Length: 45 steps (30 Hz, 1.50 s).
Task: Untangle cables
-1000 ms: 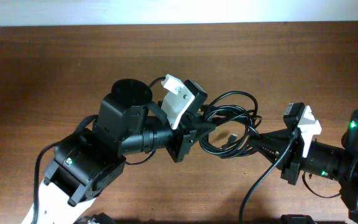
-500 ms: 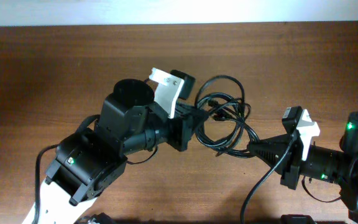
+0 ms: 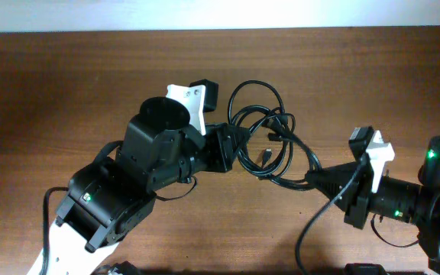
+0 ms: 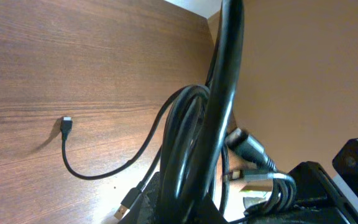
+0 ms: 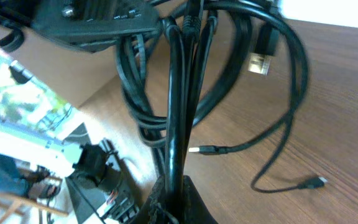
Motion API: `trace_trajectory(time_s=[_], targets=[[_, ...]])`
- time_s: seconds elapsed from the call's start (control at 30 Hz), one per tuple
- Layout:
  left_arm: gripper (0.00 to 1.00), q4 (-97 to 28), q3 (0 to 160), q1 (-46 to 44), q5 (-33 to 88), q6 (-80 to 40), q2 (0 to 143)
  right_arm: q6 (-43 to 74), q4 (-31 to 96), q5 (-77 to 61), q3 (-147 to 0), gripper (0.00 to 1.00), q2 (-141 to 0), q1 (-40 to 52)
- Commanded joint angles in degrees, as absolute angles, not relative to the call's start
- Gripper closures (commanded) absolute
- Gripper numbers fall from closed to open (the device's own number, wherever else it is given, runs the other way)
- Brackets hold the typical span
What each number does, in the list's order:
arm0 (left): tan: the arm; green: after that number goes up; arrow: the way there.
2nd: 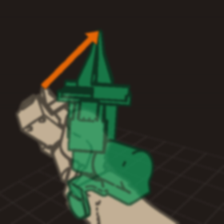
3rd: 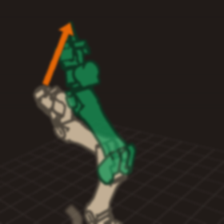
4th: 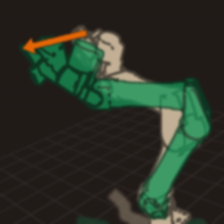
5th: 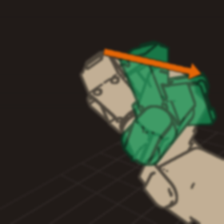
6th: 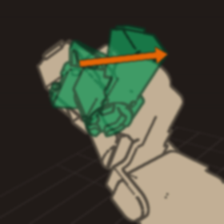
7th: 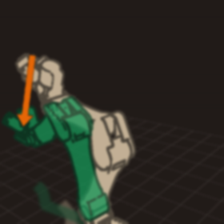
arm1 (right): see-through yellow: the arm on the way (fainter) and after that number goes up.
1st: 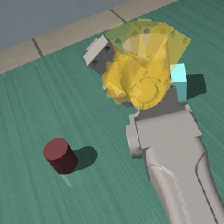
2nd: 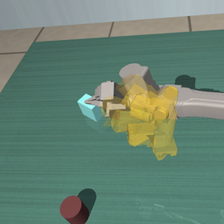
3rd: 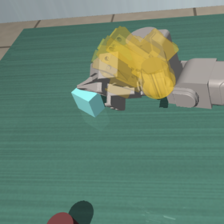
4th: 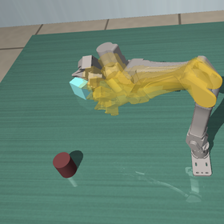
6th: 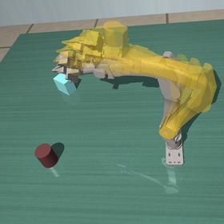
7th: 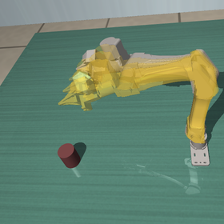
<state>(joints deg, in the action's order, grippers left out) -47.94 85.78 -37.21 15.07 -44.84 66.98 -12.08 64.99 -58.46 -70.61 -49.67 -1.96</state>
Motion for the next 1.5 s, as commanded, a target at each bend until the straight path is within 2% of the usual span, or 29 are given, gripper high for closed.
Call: trace_trajectory(time_s=[0.0,0.23,0.33,0.53,0.6,0.63,0.7,1.0,1.07,1.17,1.3,1.37,1.47], targets=[[1.0,-47.13,87.11,-37.06,9.93,-52.1,66.81,-1.26,62.81,-51.7,-70.83,0.96,-49.5,-2.26],[1.0,-47.88,87.11,-37.06,3.46,-59.05,66.81,3.97,59.7,-50.3,-70.83,0.96,-49.5,-2.26],[1.0,-49.36,87.11,-37.06,1.48,-65.34,66.81,9.69,59.53,-47.77,-70.83,0.96,-49.5,-2.26],[1.0,-49.58,87.11,-37.06,4.62,-63.33,66.78,11.68,60.01,-45.8,-70.83,0.95,-49.52,-2.26],[1.0,-49.58,87.11,-37.06,5.41,-61.1,66.78,11.66,60.64,-45.78,-70.83,0.42,-49.52,-2.26],[1.0,-49.58,87.11,-37.06,5.67,-59.4,66.78,11.66,60.73,-45.8,-70.83,0.32,-49.52,-2.26],[1.0,-49.58,87.11,-37.06,7.07,-56.21,66.78,11.66,60.88,-45.8,-70.83,0.23,-49.5,-2.26],[1.0,-49.3,87.11,-37.06,15.14,-39.44,66.78,10.76,61.52,-45.78,-70.83,0.22,-49.52,-2.26],[1.0,-46.76,87.11,-37.06,22.44,-34.0,66.78,10.79,61.52,-45.58,-70.83,0.22,-49.89,-2.26],[1.0,-45.41,87.11,-37.06,28.91,-32.42,66.78,10.79,61.52,-45.12,-70.83,0.22,-51.31,-2.26],[1.0,-45.19,87.11,-37.06,34.7,-30.5,66.59,10.81,64.2,-34.94,-70.81,0.22,-54.43,-2.26],[1.0,-43.79,87.11,-37.06,34.72,-30.5,65.19,10.92,68.55,-25.96,-70.81,0.22,-55.53,-2.26],[1.0,-41.41,87.11,-37.06,31.31,-30.52,63.02,11.05,71.88,-22.41,-70.81,0.22,-55.88,-2.26]])
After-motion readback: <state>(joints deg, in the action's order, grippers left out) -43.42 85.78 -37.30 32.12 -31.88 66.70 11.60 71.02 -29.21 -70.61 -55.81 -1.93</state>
